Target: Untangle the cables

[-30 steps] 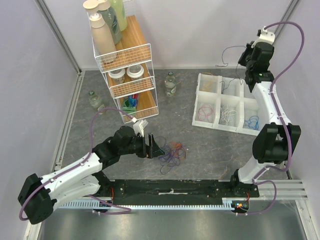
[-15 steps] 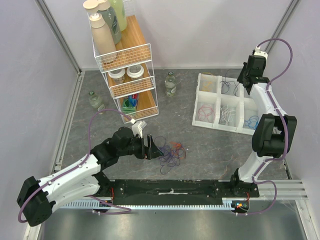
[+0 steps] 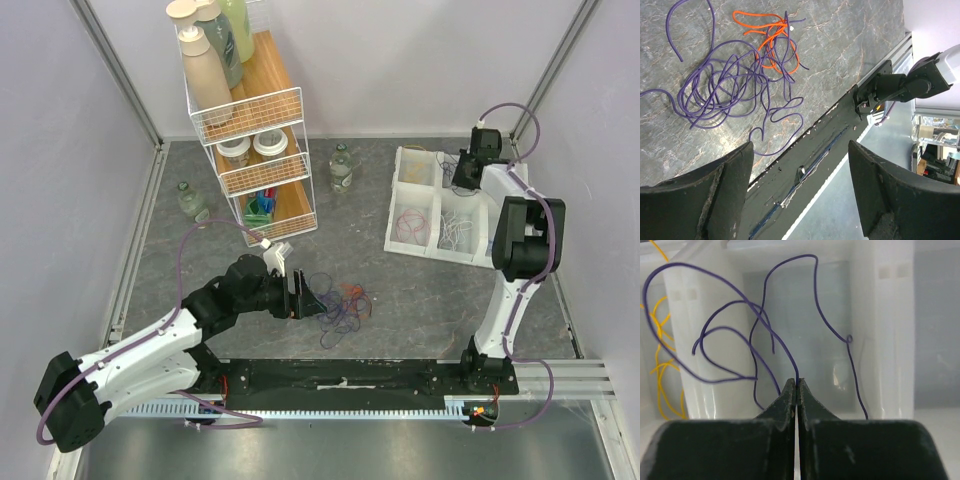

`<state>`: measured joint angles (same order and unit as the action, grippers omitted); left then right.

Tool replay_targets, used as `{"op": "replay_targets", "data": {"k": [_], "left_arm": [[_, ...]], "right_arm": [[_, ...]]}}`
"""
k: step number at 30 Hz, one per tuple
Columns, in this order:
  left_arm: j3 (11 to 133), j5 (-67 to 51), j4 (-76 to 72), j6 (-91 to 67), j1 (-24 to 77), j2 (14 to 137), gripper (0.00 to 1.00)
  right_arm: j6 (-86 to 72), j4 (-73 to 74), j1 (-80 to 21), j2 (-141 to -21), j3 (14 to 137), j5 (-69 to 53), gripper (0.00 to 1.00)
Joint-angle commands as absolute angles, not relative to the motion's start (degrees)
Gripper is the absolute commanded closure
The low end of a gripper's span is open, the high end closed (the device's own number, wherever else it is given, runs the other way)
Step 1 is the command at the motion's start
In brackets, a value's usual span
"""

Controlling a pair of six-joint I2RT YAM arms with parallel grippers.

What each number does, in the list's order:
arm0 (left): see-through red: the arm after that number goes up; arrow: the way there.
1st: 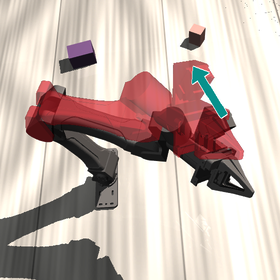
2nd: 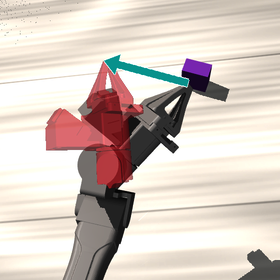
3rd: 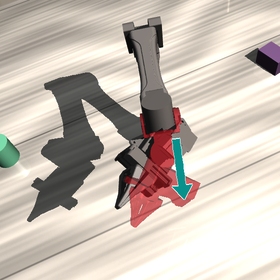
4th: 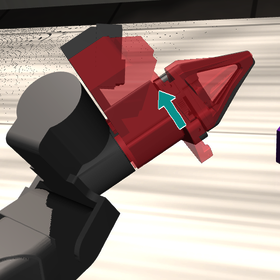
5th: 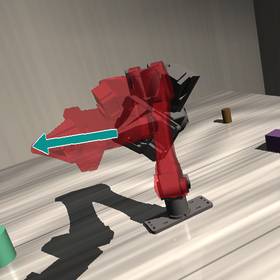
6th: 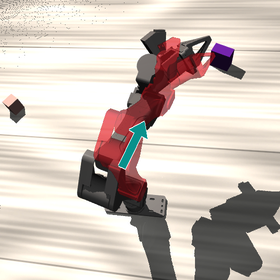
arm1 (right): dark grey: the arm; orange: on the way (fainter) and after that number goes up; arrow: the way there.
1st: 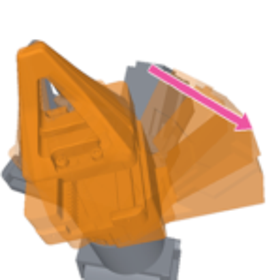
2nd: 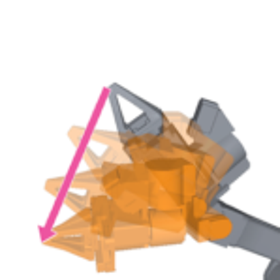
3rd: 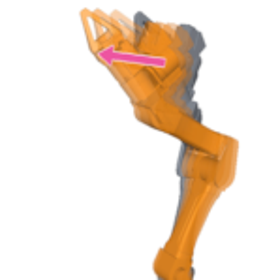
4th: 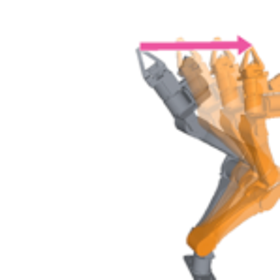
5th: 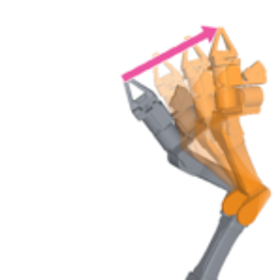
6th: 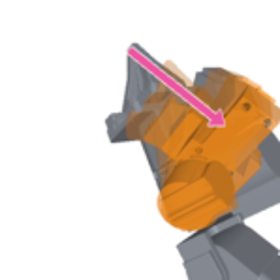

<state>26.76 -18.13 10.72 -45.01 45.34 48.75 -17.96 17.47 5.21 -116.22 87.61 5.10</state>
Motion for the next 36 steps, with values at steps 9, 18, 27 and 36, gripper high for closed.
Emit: {"op": "replay_targets", "data": {"k": [9, 18, 27, 36], "left_arm": [[25.7, -18.7, 10.3, -48.5, 45.1, 47.2, 0.18], [26.7, -15.6, 14.6, -48.9, 45.2, 44.1, 0.15], [27.1, -18.0, 12.0, -48.1, 45.3, 46.4, 0.13], [29.4, -17.8, 10.5, -44.7, 45.4, 52.6, 0.19]], "right_arm": [[-17.1, 18.4, 5.0, -127.3, 99.9, 6.7, 0.96], [-16.3, 25.4, 4.8, -121.4, 102.8, 11.1, 0.78], [-16.3, 33.2, 2.0, -108.7, 102.7, 15.3, 0.46], [-22.2, 23.5, -11.9, -83.2, 69.4, 2.9, 0.35]]}}
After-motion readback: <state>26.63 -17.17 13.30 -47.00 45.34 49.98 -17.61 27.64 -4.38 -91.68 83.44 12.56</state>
